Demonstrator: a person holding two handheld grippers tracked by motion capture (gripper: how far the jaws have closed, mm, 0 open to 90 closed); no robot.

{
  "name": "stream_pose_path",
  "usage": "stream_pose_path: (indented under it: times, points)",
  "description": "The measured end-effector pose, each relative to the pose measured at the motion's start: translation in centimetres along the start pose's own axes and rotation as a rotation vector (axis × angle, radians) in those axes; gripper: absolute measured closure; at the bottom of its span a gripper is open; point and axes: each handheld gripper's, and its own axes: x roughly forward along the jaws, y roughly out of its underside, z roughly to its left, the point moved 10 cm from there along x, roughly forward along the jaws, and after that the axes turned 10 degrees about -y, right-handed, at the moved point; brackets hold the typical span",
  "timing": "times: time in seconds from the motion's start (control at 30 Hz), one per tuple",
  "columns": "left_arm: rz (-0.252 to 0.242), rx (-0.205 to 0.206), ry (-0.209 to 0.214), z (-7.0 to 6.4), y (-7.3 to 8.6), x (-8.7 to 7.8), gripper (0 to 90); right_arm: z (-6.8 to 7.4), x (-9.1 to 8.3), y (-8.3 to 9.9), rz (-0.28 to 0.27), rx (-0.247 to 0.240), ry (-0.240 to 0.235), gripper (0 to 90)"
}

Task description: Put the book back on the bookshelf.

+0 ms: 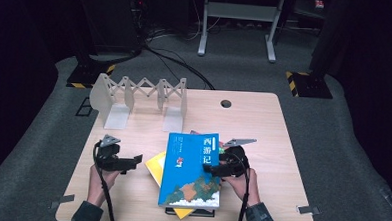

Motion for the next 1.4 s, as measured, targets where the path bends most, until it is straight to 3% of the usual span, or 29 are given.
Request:
stream_pose_path:
  times: [0.1, 0.17, 0.2, 0.3, 0.33, 0.47, 0.6, 0.77, 1.13, 1.4]
  points:
    - [0.027, 0.07, -0.011, -1.4, -0.3, 0.4, 0.2, 0.0, 0.0, 0.0, -0.006, 0.009, -0.004, 16.9]
    - [0.042, 0.097, -0.014, -2.1, -0.5, 0.7, 0.2, 0.0, 0.0, 0.0, -0.011, 0.011, -0.005, 17.3]
    - [0.032, 0.085, 0.019, -2.8, -1.0, 0.8, 0.3, 0.1, 0.0, 0.0, -0.01, 0.012, -0.002, 17.4]
    - [0.025, 0.079, 0.036, -3.3, -1.5, 0.8, 0.3, 0.1, 0.0, 0.0, -0.008, 0.006, 0.008, 17.7]
    - [0.026, 0.072, 0.059, -3.6, -1.7, 0.8, 0.3, 0.1, 0.0, 0.0, -0.01, 0.006, 0.01, 17.8]
    - [0.043, 0.108, 0.092, -4.6, -2.1, 0.9, 0.7, 0.0, 0.0, 0.0, -0.017, 0.007, 0.01, 18.1]
    - [0.051, 0.091, 0.156, -5.8, -2.5, 1.2, 0.7, 0.1, 0.0, 0.0, -0.014, 0.018, 0.014, 18.5]
    - [0.062, 0.092, 0.197, -7.1, -3.1, 1.7, 1.2, 0.1, 0.0, 0.0, -0.01, 0.024, 0.017, 18.7]
    - [0.111, 0.102, 0.236, -8.4, -3.0, 3.4, 2.3, 0.1, 0.3, -0.2, -0.014, 0.022, 0.018, 19.5]
    - [0.135, 0.06, 0.304, -8.8, -2.9, 3.8, 4.1, 0.4, 1.1, -0.8, -0.014, 0.021, 0.022, 19.7]
